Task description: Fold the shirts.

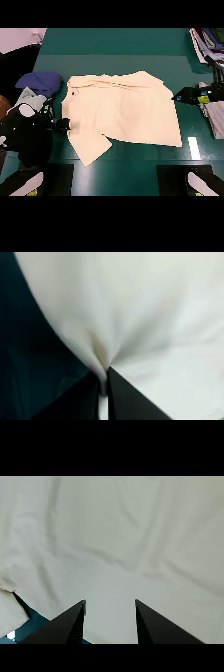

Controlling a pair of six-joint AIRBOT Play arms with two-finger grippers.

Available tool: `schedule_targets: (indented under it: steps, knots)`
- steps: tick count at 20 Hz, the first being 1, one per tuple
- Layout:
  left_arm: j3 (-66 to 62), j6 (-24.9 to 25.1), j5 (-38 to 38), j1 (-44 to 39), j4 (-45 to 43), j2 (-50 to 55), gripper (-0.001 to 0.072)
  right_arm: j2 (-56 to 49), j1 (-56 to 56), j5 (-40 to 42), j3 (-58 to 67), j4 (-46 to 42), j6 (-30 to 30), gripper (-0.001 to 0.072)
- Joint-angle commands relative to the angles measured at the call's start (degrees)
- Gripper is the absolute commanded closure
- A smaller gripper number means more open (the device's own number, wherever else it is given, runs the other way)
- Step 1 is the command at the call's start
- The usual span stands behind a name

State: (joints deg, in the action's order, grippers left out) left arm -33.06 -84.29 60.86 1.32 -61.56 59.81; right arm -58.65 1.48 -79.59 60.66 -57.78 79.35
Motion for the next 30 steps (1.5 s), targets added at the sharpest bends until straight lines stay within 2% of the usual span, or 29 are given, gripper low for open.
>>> schedule_targets:
  steps: [1,3,4,5,6,9,10,12,17,19,21,22,26,30]
  knots:
    - [-3.9,2.3,4.3,0.0,1.1,-0.1,0.0680,0.2,6.2,-6.1,-1.1,-7.3,0.1,0.0340]
    - [-7.4,2.3,5.9,0.0,1.2,-0.1,0.0679,0.2,12.9,-8.7,-5.9,-12.2,0.0,0.0339]
    - [-8.8,2.3,5.8,0.0,1.2,-0.1,0.0679,0.1,16.6,-8.9,-9.8,-13.0,-0.2,0.0292]
    - [-9.7,2.3,5.6,0.0,1.2,-0.1,0.0679,0.1,19.8,-8.4,-13.8,-12.6,-1.2,0.0204]
    - [-10.3,2.3,5.5,0.0,1.2,-0.1,0.0679,0.0,22.6,-7.1,-18.2,-12.3,-2.3,0.0200]
    - [-10.6,2.3,5.5,0.0,1.2,-0.1,0.0679,0.0,25.6,-3.2,-28.2,-12.3,-4.1,0.0209]
    - [-10.6,2.3,5.5,0.0,1.2,-0.1,0.0679,0.0,25.6,-1.9,-30.3,-12.3,-4.1,0.0235]
    - [-10.6,2.3,5.6,0.0,1.2,-0.1,0.0679,0.0,24.5,0.0,-32.8,-12.3,-4.1,0.0277]
    - [-10.6,2.3,5.6,0.0,1.2,-0.1,0.0679,0.0,17.6,1.7,-33.7,-12.2,-4.0,0.0289]
    - [-10.6,2.3,5.8,0.0,1.2,-0.1,0.0679,0.0,15.2,3.9,-33.7,-12.2,-4.0,0.0451]
    - [-10.8,2.3,6.3,0.0,1.0,-0.1,0.0680,0.0,13.5,5.2,-33.7,-12.2,-4.0,0.0650]
    - [-11.2,2.3,6.4,0.0,0.6,-0.5,0.0680,0.0,12.7,5.5,-33.4,-12.2,-4.0,0.0693]
    - [-17.1,1.1,9.5,0.0,-4.0,-7.5,0.0680,3.9,9.1,3.1,-24.9,-12.0,-3.7,0.0694]
    - [-34.7,1.2,17.2,0.0,-4.6,-13.6,0.0679,12.3,6.7,4.7,-6.4,-6.2,-2.4,0.0694]
